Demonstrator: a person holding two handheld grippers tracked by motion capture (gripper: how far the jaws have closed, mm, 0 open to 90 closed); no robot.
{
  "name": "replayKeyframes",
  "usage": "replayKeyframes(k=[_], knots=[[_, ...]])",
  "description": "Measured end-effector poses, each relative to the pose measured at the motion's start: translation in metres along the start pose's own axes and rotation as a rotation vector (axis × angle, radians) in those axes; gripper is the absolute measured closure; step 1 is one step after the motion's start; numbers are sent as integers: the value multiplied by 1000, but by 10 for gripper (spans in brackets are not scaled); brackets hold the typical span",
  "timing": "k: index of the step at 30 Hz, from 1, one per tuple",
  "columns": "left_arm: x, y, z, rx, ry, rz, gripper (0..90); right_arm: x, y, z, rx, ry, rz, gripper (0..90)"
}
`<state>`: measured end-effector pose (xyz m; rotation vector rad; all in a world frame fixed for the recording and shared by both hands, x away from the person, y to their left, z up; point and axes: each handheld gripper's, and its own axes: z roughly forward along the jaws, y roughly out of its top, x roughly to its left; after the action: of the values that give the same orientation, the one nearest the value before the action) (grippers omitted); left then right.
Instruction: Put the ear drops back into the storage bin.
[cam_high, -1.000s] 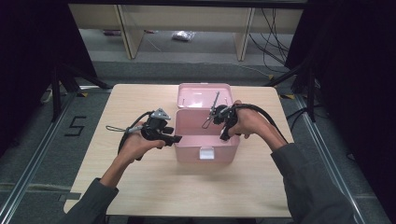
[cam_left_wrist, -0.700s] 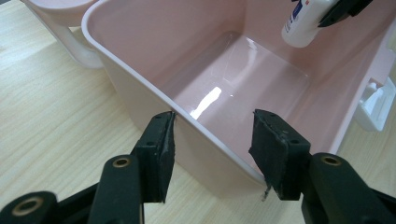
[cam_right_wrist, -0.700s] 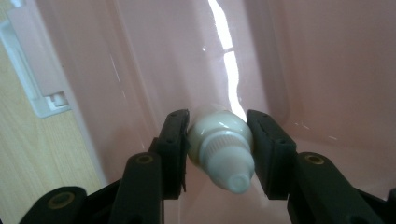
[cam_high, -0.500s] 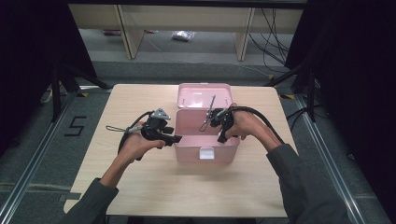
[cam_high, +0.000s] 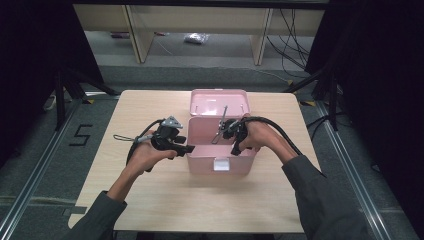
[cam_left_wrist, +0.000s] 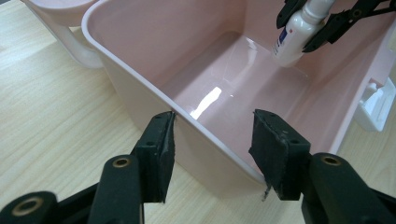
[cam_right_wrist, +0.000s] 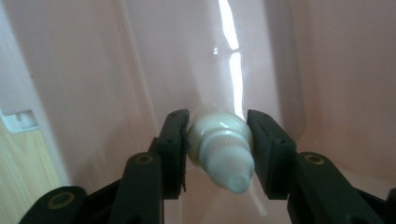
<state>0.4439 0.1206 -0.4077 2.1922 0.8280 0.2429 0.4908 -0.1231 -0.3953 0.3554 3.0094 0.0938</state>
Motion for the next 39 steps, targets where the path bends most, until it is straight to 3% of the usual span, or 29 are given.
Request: replayKeyframes(k=[3, 6, 8, 13, 19, 23, 29, 32, 33, 35, 37, 38, 39], knots=[[0, 0, 0, 0, 0, 2, 489, -1, 0, 3, 1, 3, -12, 604], [0, 0, 0, 1, -2, 4, 489, -1, 0, 5, 13, 14, 10, 604], [0, 0, 0, -2, -5, 4, 489, -3, -1, 7, 1, -1, -19, 604], [0, 0, 0, 0, -2, 4, 489, -4, -1, 11, 15, 7, -21, 604], [0, 0, 0, -2, -4, 4, 489, -4, -2, 16, 10, 11, -4, 604], [0, 0, 0, -2, -4, 3, 489, -5, -2, 18, 12, 9, -26, 604], [0, 0, 0, -2, -4, 3, 489, -3, -1, 20, 20, 24, -1, 604], [0, 0, 0, -2, -4, 3, 489, -4, -1, 23, 19, 26, -15, 604], [0, 0, 0, -3, -4, 3, 489, -3, -1, 24, 20, 44, 20, 603], [0, 0, 0, -3, -4, 3, 489, -4, -2, 25, 24, 42, 24, 604], [0, 0, 0, -3, -4, 3, 489, -5, -3, 27, 16, 40, -1, 604], [0, 0, 0, -3, -4, 2, 489, -3, -3, 27, 19, 55, 33, 603], [0, 0, 0, 1, 1, 3, 489, -4, -5, 29, 5, 51, 29, 604]])
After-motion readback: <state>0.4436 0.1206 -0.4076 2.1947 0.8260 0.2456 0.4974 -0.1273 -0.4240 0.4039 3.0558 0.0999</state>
